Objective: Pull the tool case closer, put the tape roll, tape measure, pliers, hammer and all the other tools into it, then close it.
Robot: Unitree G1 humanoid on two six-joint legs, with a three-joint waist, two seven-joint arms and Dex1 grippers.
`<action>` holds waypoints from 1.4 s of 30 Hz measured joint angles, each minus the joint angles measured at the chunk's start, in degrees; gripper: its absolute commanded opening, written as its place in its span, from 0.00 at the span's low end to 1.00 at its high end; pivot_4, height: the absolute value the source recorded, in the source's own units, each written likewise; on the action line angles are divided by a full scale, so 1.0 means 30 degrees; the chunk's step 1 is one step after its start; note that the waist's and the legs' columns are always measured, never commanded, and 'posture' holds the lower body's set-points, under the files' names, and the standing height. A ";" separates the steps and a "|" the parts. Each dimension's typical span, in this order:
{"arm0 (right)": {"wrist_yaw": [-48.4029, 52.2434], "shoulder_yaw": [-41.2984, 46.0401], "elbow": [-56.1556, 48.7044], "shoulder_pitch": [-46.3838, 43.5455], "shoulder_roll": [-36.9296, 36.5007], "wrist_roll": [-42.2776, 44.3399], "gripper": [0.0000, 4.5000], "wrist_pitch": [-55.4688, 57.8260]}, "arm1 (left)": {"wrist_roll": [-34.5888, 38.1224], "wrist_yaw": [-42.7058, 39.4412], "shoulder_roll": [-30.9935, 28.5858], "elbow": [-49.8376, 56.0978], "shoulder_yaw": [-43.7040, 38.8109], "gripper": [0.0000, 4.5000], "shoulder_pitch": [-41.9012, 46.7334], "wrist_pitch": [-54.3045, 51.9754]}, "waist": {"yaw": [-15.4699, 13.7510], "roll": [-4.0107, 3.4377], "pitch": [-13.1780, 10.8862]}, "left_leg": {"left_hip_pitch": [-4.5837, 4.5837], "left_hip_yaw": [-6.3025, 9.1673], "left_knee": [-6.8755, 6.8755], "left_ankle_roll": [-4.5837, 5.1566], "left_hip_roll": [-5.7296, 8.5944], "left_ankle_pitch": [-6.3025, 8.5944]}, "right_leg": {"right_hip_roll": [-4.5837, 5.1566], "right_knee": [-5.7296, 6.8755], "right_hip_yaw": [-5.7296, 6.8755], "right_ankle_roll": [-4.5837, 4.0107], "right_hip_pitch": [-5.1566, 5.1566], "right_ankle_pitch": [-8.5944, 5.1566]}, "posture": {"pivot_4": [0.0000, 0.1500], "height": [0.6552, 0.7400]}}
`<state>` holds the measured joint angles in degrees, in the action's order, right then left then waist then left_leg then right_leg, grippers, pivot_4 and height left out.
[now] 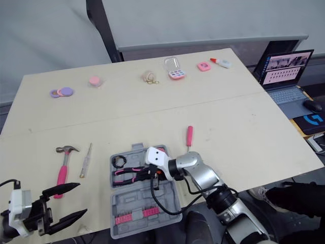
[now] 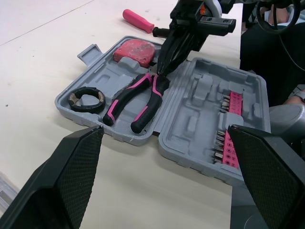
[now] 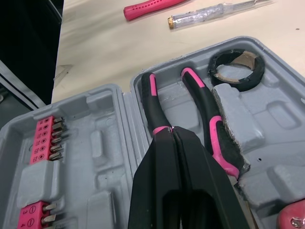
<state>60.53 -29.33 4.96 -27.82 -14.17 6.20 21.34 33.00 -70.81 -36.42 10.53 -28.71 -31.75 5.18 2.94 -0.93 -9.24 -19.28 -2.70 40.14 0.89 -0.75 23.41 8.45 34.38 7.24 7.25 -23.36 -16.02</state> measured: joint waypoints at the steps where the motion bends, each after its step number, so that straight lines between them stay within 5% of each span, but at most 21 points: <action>1: -0.0001 -0.0085 0.0084 0.0005 -0.0008 -0.0127 0.02 -0.0043 | 0.0000 0.0003 0.0000 0.0003 0.0000 1.00 -0.0032 -0.0005 | -0.0001 0.0000 0.0000 | 0.0000 -0.0002 0.0000 0.0000 0.0001 0.0000 | 0.0000 0.0000 0.0000 0.0000 0.0000 0.0000 | 1.00 0.87; 42: -0.0566 0.0086 0.1810 -0.0205 0.1069 -0.0642 0.02 -0.0835 | 0.0003 0.0417 -0.0002 0.0758 0.0202 1.00 -0.0183 -0.0274 | 0.0014 -0.0004 -0.0003 | 0.0008 -0.0032 0.0000 -0.0006 -0.0011 -0.0003 | -0.0001 0.0007 -0.0007 -0.0001 -0.0012 0.0000 | 1.00 0.87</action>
<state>58.83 -29.08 10.39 -28.44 -10.97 4.28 18.84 33.01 -69.55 -36.43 12.81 -28.10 -32.30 4.36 2.98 -0.94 -9.25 -19.26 -2.80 40.14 0.87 -0.78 23.40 8.44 34.40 7.22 7.25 -23.40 -16.02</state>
